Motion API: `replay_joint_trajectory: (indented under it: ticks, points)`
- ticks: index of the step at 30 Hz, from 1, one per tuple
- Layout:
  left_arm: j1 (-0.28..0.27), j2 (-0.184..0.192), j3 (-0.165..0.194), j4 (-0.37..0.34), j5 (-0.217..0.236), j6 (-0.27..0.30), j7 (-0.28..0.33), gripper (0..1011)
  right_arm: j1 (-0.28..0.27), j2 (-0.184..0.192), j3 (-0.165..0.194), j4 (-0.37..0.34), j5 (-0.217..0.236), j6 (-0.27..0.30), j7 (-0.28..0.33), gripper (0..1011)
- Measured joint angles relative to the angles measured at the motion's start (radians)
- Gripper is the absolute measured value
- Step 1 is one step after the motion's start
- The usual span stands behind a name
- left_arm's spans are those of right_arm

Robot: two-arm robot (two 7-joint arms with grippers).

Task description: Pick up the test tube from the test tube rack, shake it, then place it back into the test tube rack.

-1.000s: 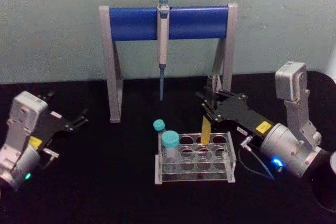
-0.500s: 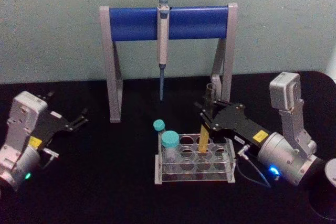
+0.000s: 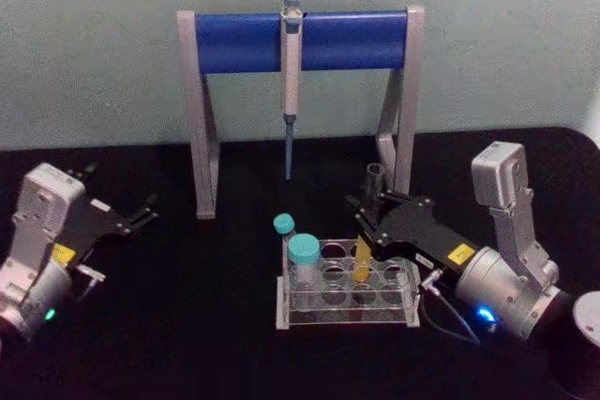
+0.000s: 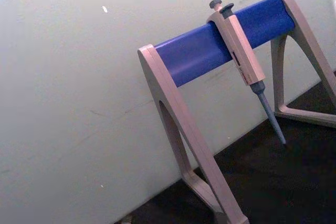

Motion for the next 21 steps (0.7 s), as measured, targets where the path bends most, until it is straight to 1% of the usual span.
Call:
replay_joint_trajectory:
  ticks: [21]
  points:
    - [0.000, 0.000, 0.000, 0.000, 0.000, 0.000, 0.000, 1009, -0.012, -0.014, 0.007, 0.024, -0.010, 0.002, -0.004, 229]
